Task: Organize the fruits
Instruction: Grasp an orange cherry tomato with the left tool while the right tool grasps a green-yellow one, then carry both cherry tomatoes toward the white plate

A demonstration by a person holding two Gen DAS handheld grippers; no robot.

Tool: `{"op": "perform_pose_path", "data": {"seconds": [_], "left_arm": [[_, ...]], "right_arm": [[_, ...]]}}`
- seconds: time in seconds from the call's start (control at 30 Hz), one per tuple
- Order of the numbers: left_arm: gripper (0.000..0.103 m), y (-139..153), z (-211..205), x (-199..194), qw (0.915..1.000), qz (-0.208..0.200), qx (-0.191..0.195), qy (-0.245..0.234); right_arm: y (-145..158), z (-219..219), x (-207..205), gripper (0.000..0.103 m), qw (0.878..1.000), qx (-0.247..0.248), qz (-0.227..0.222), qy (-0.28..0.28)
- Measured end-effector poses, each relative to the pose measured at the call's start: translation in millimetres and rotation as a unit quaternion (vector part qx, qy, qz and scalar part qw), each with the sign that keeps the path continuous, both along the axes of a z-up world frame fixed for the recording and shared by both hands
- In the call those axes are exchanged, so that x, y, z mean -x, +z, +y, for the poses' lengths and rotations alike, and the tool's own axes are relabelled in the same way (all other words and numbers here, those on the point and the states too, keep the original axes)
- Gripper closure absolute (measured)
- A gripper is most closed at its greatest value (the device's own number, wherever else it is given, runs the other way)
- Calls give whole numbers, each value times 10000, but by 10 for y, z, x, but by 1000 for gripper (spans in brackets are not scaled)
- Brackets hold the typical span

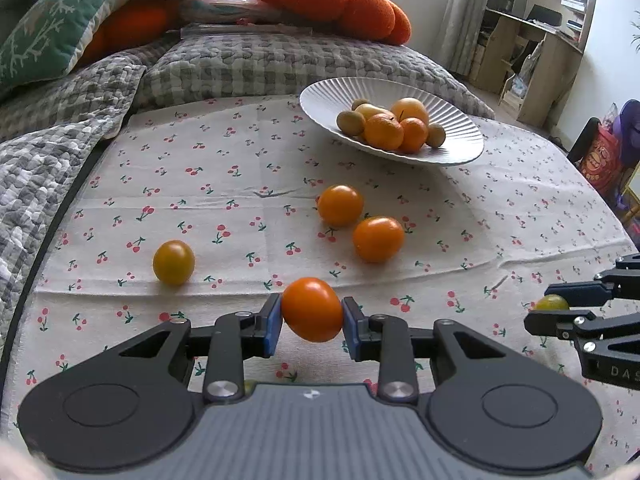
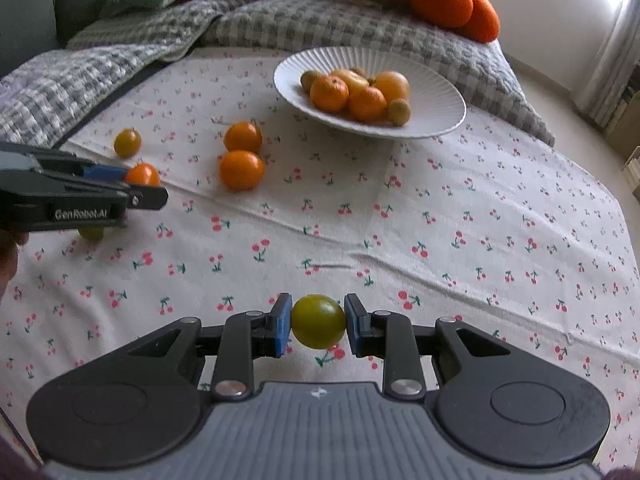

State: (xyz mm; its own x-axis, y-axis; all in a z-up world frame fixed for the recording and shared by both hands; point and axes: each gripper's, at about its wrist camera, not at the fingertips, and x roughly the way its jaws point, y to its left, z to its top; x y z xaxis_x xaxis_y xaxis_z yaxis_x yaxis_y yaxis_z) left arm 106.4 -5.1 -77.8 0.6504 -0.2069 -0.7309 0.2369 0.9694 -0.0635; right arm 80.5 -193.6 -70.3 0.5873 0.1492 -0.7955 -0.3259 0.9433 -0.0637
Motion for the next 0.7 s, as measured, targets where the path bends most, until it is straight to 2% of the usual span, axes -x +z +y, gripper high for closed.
{"op": "perform_pose_path", "data": {"seconds": [0.2, 0.7], "left_arm": [[78, 76, -14, 43, 9999, -141, -60, -20], [78, 170, -68, 113, 9996, -179, 55, -196]], "right_arm": [[81, 20, 23, 78, 9994, -193, -250, 153], [174, -4, -19, 78, 9980, -394, -499, 56]]}}
